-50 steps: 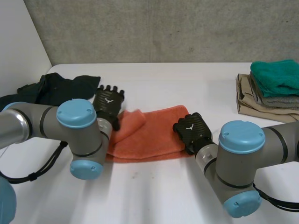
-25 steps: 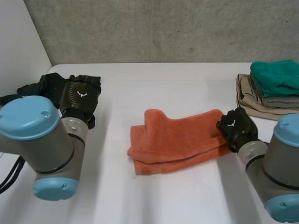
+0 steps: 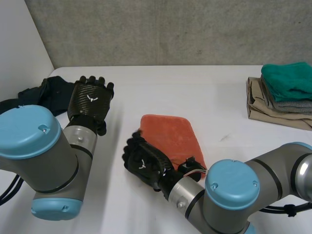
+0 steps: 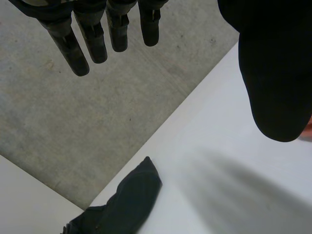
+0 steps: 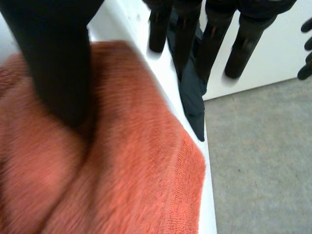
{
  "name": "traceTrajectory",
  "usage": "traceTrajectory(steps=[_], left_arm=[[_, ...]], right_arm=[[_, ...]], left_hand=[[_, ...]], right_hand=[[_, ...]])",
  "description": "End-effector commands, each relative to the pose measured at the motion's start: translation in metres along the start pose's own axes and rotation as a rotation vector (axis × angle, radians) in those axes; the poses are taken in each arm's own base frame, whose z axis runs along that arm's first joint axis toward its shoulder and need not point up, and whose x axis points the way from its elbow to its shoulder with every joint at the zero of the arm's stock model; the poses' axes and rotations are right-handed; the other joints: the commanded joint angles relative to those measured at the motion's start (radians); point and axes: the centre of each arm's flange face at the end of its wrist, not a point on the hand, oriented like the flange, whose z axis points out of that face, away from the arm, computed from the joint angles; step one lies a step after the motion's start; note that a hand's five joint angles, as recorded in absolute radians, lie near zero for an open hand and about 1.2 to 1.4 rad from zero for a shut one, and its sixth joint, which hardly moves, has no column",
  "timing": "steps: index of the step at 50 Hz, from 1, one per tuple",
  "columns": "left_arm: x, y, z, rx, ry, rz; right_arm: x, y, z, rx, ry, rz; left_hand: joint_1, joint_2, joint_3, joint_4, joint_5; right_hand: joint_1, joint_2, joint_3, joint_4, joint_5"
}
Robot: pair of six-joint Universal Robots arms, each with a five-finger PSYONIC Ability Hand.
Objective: Fold the laundry.
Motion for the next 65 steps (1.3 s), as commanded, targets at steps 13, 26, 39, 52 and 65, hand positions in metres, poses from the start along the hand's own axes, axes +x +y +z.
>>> traceTrajectory(steps=[13,26,39,52,65], left_arm=[[0.034,-0.074,-0.002,0.247,0.140,-0.173],[0.104,-0.041,0.003,0.078,0.326,-0.177],[0.108,0.017,-0.015,-0.214,0.277,-0.041],[0.104,0.020,-0.015,-0.234,0.289,0.019],[0.047,-0.075,0.005,0.112,0.384,-0.123]], right_arm=[[0.135,0.049,-0.063,-0.193,0.375,0.930],[0.138,0.085,-0.051,-0.366,0.318,1.101],[0.097,0.126,-0.022,-0.502,0.194,1.123],[0.097,0.114,-0.021,-0.557,0.196,0.836],[0.082,0.043,-0.044,-0.343,0.227,0.676]], left_hand=[[0.019,0.000,-0.008,0.004,-0.015],[0.039,0.020,0.013,0.025,0.005],[0.045,0.026,0.019,0.031,0.011],[0.048,0.029,0.022,0.033,0.014],[0.077,0.058,0.051,0.063,0.043]], right_hand=[[-0.270,-0.293,-0.318,-0.322,-0.311],[-0.270,-0.293,-0.318,-0.322,-0.311],[-0.270,-0.293,-0.318,-0.322,-0.311],[-0.270,-0.293,-0.318,-0.322,-0.311],[-0.270,-0.293,-0.318,-0.322,-0.311]])
